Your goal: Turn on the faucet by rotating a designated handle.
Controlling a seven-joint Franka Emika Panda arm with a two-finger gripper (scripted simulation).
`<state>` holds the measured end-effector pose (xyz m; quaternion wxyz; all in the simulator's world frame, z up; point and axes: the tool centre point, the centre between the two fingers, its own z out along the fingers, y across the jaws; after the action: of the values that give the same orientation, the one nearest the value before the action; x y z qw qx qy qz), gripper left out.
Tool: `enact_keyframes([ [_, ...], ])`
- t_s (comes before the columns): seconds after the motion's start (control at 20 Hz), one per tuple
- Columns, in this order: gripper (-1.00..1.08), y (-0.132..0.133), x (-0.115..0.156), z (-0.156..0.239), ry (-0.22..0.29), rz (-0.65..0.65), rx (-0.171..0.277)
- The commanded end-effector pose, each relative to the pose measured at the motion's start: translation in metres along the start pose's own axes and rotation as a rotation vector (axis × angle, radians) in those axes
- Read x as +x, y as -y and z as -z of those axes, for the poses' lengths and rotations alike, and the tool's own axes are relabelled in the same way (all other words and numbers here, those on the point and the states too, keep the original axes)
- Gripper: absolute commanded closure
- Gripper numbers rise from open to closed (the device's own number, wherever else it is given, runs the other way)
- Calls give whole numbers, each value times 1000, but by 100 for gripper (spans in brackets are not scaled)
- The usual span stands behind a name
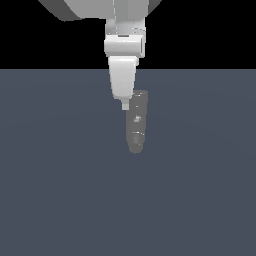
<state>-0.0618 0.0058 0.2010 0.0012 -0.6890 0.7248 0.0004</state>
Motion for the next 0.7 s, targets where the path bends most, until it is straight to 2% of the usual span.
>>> enact_keyframes([
  [0.0,108,1,24,0,-1,-17,0],
  [0.5,108,0,86,0,-2,-20,-1],
  [0.55,108,0,86,0,-2,-20,-1],
  [0.6,108,2,64,0,0,11,0],
  [0.65,108,5,68,0,0,10,0],
])
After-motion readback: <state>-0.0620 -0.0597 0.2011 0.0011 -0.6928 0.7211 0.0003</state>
